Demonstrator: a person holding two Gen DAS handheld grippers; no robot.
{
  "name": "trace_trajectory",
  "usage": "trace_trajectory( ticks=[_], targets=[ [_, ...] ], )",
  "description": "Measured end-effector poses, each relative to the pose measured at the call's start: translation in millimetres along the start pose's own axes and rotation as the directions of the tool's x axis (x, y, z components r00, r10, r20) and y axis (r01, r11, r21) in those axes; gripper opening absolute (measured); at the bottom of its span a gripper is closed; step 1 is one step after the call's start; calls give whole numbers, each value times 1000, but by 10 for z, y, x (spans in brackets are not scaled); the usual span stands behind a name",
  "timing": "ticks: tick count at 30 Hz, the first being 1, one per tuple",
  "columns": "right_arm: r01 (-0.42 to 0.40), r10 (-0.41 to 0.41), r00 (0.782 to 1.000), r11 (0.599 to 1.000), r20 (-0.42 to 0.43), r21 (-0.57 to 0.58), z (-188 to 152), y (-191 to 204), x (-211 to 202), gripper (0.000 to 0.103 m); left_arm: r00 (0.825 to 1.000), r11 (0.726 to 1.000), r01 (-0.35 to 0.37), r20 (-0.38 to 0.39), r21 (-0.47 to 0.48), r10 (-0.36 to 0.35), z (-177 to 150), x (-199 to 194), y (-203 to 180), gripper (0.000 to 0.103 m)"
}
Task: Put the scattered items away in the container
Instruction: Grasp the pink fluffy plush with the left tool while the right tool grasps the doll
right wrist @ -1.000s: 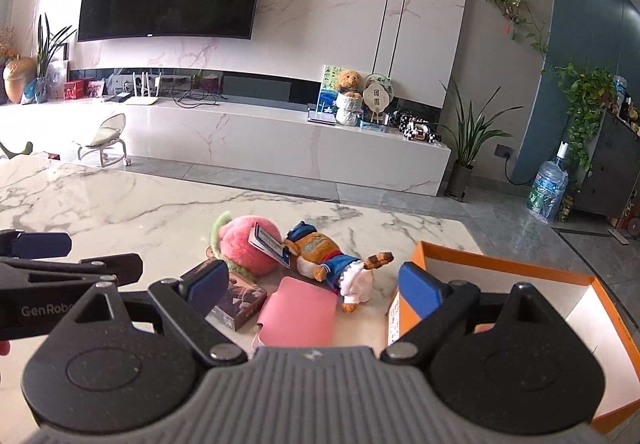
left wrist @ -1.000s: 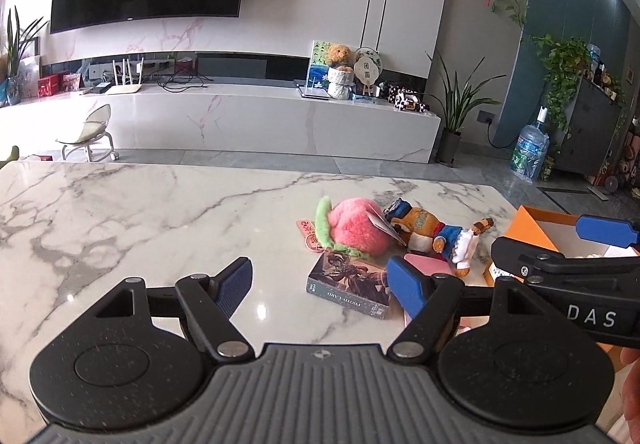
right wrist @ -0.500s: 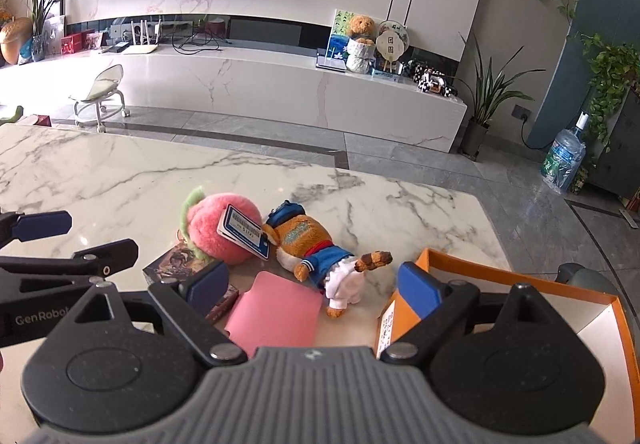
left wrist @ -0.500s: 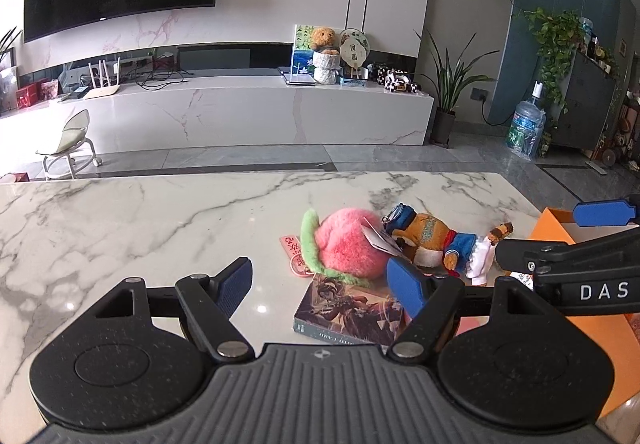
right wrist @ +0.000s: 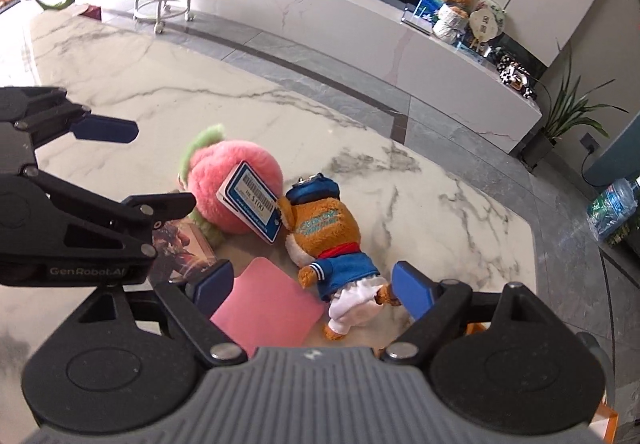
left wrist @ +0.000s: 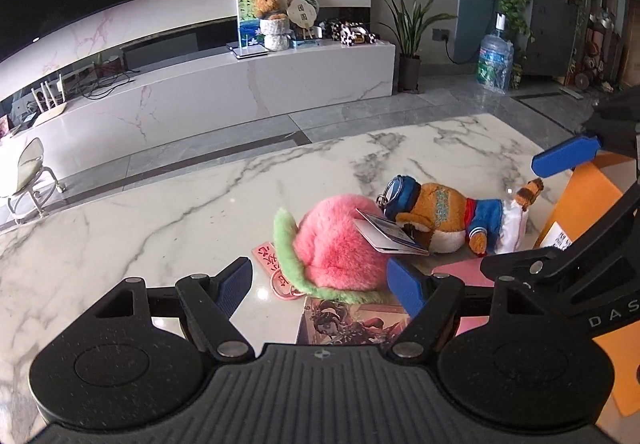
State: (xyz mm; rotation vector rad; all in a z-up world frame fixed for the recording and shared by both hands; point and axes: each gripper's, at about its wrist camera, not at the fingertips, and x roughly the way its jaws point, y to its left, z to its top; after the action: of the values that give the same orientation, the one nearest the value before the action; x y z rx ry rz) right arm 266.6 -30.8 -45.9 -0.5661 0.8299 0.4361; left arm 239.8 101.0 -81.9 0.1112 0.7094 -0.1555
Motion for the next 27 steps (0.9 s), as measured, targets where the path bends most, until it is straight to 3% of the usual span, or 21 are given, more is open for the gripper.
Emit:
trace_trajectory(
  ticks=[14,21,24,27],
  targets=[
    [1,-12,989,997,-148,-75,147,-144,647,86,1000,975,-20,4,223,19,90,460,-208,88],
    [-13,-7,986,994,-166,-113,200,-144,806,81,1000,979,6,-31,204,0,115,655,-159,88],
    [-35,15,982,994,-190,-104,207,-142,883,67,997,985,44,-64,166,-33,106,726,-120,83],
    [-36,12,977,994,-215,-107,193,-102,972,64,996,988,68,-73,140,-58,90,759,-99,73]
  ],
)
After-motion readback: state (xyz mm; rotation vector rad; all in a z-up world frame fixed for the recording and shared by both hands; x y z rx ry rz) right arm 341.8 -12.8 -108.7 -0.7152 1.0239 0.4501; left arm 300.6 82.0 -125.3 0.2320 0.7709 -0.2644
